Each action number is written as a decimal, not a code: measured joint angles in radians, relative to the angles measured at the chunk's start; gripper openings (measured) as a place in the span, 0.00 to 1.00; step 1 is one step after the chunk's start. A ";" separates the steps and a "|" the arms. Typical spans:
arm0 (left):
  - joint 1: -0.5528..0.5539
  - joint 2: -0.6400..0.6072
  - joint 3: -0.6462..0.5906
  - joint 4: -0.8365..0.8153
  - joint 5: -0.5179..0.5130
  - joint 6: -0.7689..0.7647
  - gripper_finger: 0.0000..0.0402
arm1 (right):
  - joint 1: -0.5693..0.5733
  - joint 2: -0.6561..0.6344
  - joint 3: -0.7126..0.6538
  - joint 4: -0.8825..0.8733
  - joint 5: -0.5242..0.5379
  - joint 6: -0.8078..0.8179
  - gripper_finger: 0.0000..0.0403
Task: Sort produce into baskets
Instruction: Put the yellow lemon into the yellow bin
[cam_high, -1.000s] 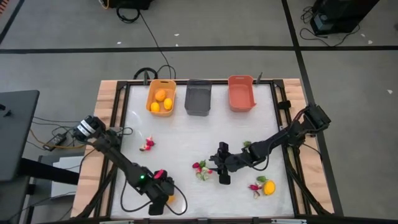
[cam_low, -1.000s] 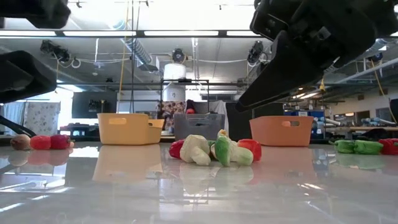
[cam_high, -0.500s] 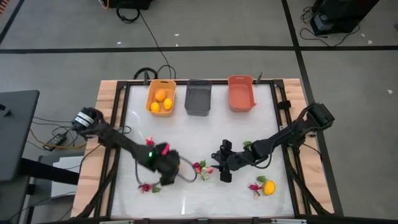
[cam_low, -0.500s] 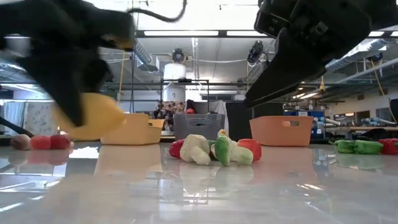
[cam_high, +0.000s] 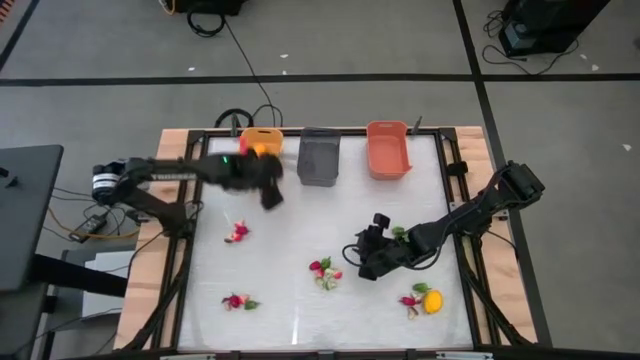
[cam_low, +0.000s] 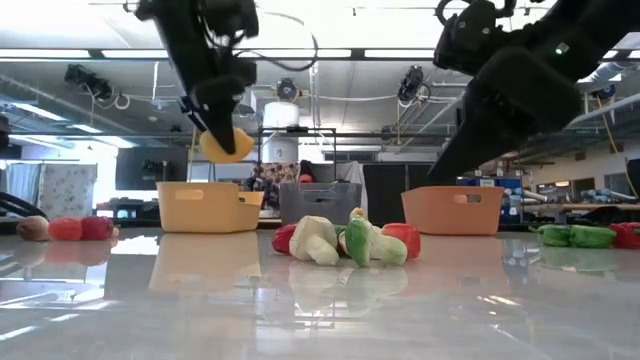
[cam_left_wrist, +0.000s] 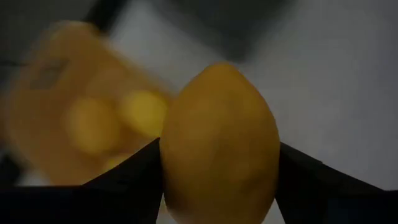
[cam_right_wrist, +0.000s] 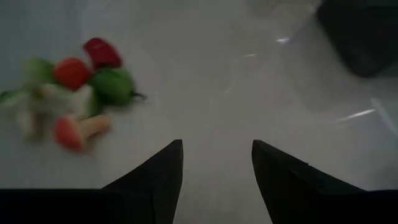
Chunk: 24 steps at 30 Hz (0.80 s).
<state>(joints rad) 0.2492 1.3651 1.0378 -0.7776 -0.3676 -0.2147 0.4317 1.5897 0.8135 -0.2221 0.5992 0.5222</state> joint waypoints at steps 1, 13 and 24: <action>0.055 0.000 0.000 0.016 -0.006 0.034 0.63 | -0.004 0.000 0.000 -0.003 0.017 -0.008 0.51; 0.402 0.161 -0.029 0.351 0.093 0.276 0.63 | -0.056 0.000 0.000 -0.131 0.033 -0.023 0.51; 0.453 0.293 -0.029 0.368 0.119 0.297 0.73 | -0.056 -0.019 0.000 -0.238 0.034 0.013 0.51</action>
<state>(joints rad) 0.7021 1.6577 1.0092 -0.4097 -0.2487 0.0821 0.3756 1.5703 0.8135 -0.4603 0.6335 0.5348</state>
